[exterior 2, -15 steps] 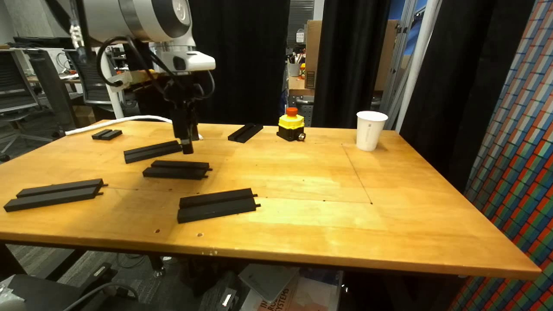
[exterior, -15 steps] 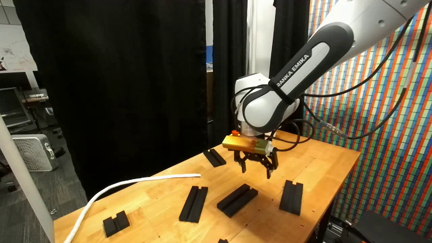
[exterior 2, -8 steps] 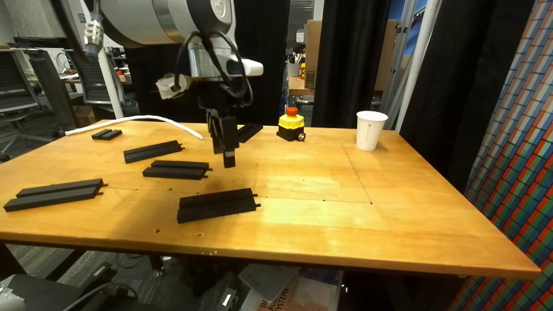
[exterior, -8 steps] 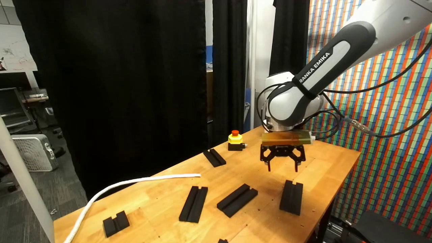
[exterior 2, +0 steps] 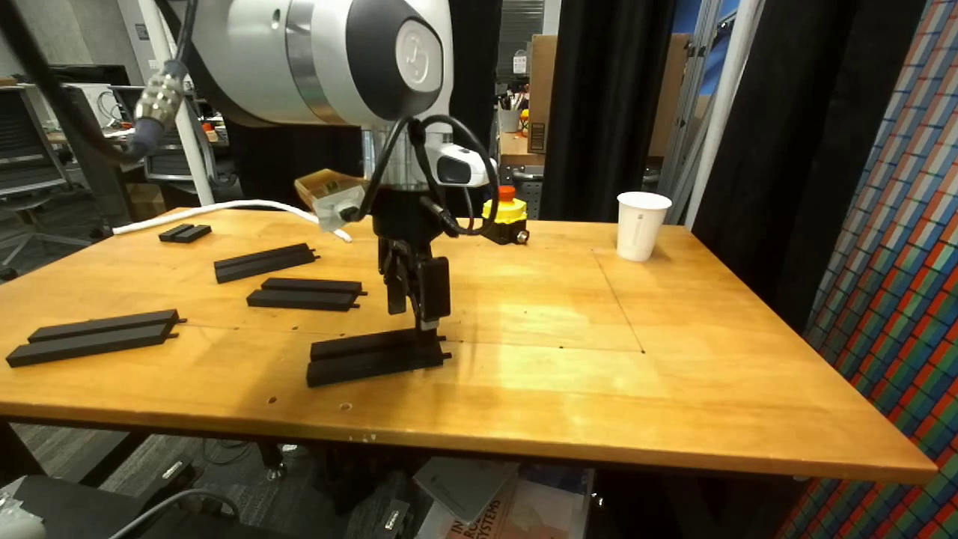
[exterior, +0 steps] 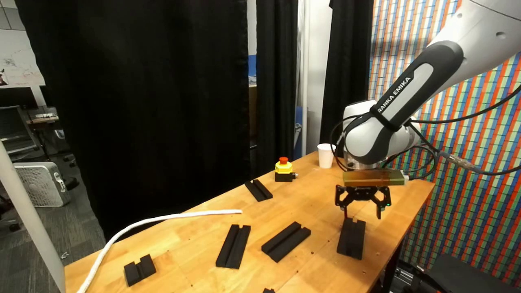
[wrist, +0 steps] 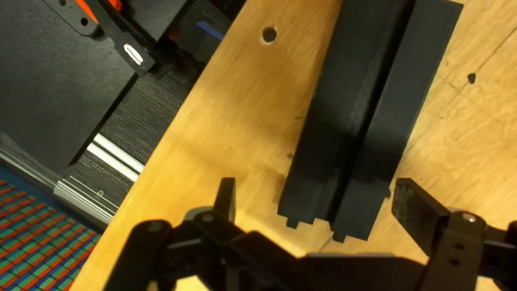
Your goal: Arrange the black objects on the table
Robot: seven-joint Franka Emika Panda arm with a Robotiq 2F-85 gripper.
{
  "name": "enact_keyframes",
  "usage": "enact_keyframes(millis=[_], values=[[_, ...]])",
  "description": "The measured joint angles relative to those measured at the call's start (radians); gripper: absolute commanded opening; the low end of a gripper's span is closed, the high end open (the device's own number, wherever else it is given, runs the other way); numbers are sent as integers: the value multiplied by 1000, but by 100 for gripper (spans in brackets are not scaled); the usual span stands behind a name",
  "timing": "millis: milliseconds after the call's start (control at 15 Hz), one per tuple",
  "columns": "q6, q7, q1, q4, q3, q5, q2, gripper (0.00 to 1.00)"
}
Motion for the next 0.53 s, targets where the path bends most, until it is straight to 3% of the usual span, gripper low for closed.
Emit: enact_keyframes(millis=[533], values=[[130,173,25,-70,74,81,-10,100]])
